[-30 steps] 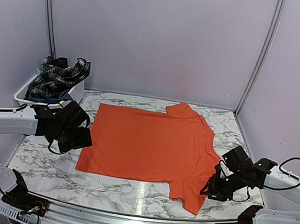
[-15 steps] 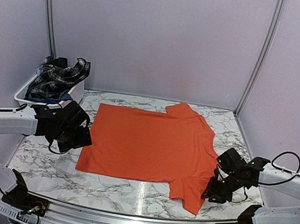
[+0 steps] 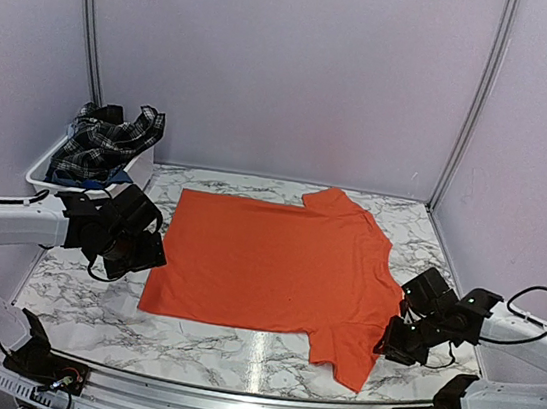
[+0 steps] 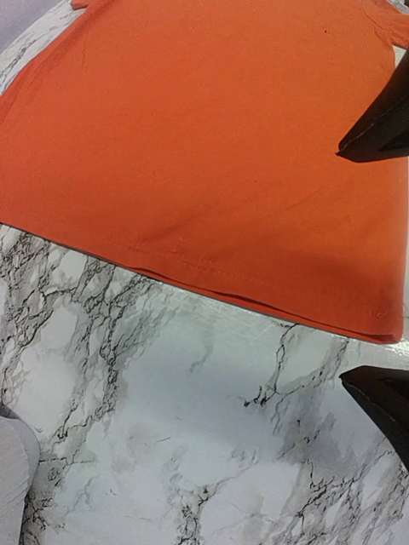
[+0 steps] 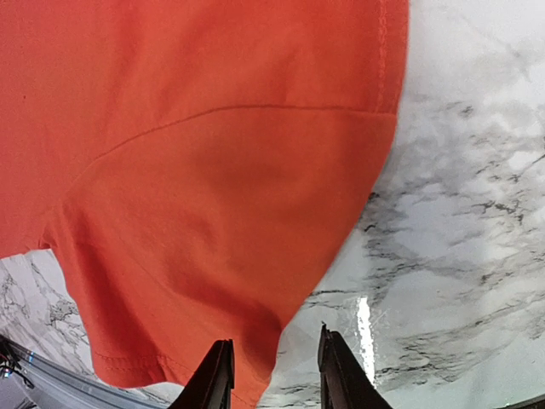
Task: Fold and stack the mixed laundry pile
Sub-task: Pick up the flattened T-shirt from the center of the board, then fold the flattened T-shirt at the center of the board.
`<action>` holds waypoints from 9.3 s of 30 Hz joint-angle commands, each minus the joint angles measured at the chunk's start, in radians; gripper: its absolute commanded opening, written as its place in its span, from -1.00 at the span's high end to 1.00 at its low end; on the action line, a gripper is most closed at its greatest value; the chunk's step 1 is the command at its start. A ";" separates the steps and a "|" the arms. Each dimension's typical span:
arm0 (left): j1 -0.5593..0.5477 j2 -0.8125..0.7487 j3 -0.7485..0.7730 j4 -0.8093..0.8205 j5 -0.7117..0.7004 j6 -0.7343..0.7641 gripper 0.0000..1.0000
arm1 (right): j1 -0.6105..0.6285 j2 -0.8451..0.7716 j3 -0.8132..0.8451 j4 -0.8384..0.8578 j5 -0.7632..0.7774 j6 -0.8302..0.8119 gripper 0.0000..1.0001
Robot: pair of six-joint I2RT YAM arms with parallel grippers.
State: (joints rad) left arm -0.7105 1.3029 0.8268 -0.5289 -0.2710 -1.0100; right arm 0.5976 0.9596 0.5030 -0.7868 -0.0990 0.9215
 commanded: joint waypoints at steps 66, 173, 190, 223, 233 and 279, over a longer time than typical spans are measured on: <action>-0.011 0.000 -0.276 0.119 0.241 -0.125 0.39 | 0.028 0.055 0.062 -0.013 0.108 -0.039 1.00; 0.106 -0.075 -0.033 -0.065 0.276 0.052 1.00 | -0.013 -0.217 0.246 -0.030 -0.156 -0.159 1.00; 0.182 0.131 0.173 -0.079 0.199 0.203 1.00 | -0.275 0.042 0.446 0.026 -0.152 -0.348 1.00; 0.241 0.460 0.373 -0.073 0.157 0.341 1.00 | -0.368 0.676 0.796 0.127 -0.164 -0.649 1.00; 0.250 0.493 0.381 -0.065 0.162 0.347 1.00 | -0.371 0.794 0.869 0.148 -0.190 -0.673 1.00; 0.284 0.472 0.387 -0.024 0.175 0.394 -0.06 | -0.438 0.783 0.887 0.112 -0.225 -0.675 -0.10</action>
State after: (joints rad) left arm -0.4370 1.8343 1.2182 -0.5499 -0.0914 -0.6353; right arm 0.1856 1.8008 1.3830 -0.6502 -0.3103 0.2619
